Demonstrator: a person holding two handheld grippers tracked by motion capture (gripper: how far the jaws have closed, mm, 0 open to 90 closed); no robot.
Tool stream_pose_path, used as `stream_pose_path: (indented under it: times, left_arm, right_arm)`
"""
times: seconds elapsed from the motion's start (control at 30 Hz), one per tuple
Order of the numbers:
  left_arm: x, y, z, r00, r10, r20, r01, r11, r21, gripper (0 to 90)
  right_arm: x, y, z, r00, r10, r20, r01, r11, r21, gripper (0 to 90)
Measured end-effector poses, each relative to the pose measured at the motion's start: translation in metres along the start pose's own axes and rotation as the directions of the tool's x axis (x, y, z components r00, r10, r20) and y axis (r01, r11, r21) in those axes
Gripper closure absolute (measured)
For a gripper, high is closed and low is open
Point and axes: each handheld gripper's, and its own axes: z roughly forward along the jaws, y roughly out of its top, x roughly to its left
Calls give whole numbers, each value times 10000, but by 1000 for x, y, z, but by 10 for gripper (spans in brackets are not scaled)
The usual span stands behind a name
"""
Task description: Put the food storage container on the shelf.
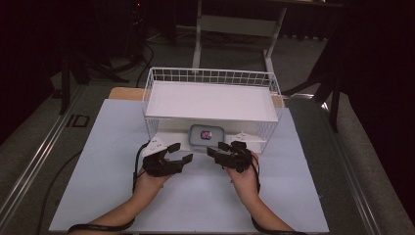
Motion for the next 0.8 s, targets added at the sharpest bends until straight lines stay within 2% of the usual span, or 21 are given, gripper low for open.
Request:
stream_pose_path:
  times: [0.07, 0.1, 0.17, 0.23, 0.27, 0.37, 0.53, 0.57, 0.63, 0.7, 0.8]
  left_arm:
    - [-1, -1, -7, 9999, 128, -66, -128, 9999, -34, 342]
    - [-1, -2, -9, 9999, 136, 15, -136, 9999, -36, 340]
    - [0, -6, -14, 9991, 290, 319, -289, 9996, -38, 262]
    - [-1, -10, -15, 9993, 244, 300, -245, 9997, 28, 260]
    - [0, -12, -14, 9990, 151, 420, -153, 9999, 47, 260]
    - [0, -21, -10, 9984, 14, 565, -25, 9998, 191, 257]
    - [-2, -29, -4, 9977, 599, 327, -606, 9980, 206, 147]
    - [-2, -31, -2, 9970, 656, 409, -662, 9977, 135, 130]
    - [0, -32, -1, 9973, 574, 453, -582, 9982, 168, 18]
    - [1, -33, -1, 9978, 536, 379, -543, 9984, 160, 19]
    - [1, -34, -1, 9980, 598, 220, -600, 9981, 97, 19]
  right_arm:
    - [3, -2, 4, 10000, -57, -10, 57, 9997, 219, 444]
    - [4, -3, 6, 9998, -153, 109, 150, 9995, 265, 488]
    - [7, -5, 9, 9993, -315, 200, 308, 9989, 362, 556]
    - [8, -7, 13, 9993, -301, 239, 289, 9984, 492, 691]
    - [8, -8, 15, 9988, -313, 378, 293, 9982, 519, 761]
    - [7, -10, 22, 9965, -455, 704, 397, 9959, 818, 862]
    - [3, -13, 32, 9916, -541, 1172, 398, 9918, 1211, 900]
    - [3, -13, 34, 9913, -558, 1191, 407, 9913, 1252, 900]
    - [2, -13, 36, 9898, -609, 1290, 441, 9906, 1291, 900]
    - [1, -12, 38, 9880, -640, 1404, 457, 9905, 1298, 900]
    - [-4, -11, 38, 9876, -368, 1525, 190, 9930, 1166, 900]
